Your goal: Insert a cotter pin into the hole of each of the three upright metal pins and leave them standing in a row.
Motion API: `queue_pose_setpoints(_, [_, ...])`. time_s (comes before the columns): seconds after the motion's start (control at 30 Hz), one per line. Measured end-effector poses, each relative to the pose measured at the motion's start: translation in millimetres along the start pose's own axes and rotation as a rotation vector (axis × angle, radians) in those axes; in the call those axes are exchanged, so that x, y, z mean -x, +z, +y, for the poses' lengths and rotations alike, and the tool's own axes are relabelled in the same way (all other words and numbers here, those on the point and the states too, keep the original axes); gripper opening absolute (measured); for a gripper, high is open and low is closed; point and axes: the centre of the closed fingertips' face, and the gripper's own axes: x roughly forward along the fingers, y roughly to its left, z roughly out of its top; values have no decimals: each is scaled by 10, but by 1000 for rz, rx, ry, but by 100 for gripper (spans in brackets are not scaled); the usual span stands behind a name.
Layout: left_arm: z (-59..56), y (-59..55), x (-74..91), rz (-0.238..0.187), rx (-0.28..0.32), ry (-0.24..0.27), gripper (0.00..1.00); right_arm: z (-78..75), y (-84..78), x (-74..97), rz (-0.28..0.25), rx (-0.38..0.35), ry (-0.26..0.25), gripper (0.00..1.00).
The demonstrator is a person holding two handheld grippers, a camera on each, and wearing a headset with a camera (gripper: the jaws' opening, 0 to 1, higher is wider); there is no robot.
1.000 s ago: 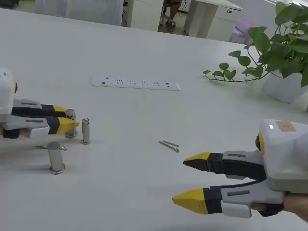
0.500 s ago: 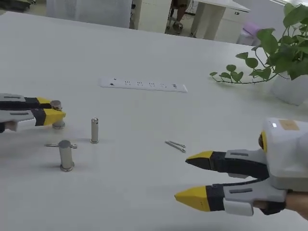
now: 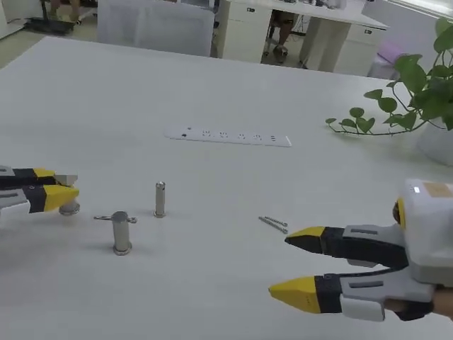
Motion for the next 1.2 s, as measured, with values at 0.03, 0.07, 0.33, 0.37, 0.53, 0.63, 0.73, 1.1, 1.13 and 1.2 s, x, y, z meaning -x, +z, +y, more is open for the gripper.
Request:
queue_pose_setpoints(0.03, [-29,-7,39,-1,5,1,9,6,4,1,0,1,1,52])
queue_pose_setpoints(0.07, [-56,-16,78,-2,5,4,9,15,10,3,-2,3,2,52])
queue_pose_setpoints(0.33, [-338,-94,383,6,26,1,9,108,72,-8,-13,18,19,52])
queue_pose_setpoints(0.37, [-377,-96,401,8,25,-2,9,116,81,-7,-16,20,20,52])
queue_pose_setpoints(0.53, [-685,-81,434,19,21,-31,10,159,121,15,-25,29,23,52])
queue_pose_setpoints(0.63, [-854,-62,415,16,22,-50,10,174,145,46,-32,33,21,52])
queue_pose_setpoints(0.73, [-990,-57,370,14,21,-73,10,193,157,82,-38,38,19,52])
queue_pose_setpoints(1.1, [-1341,95,42,-8,11,-108,10,230,161,163,-60,39,12,52])
queue_pose_setpoints(1.13, [-1371,110,-5,-11,16,-109,10,230,162,167,-61,39,11,52])
queue_pose_setpoints(1.2, [-1424,129,-86,-12,13,-109,10,230,162,174,-64,41,10,52])
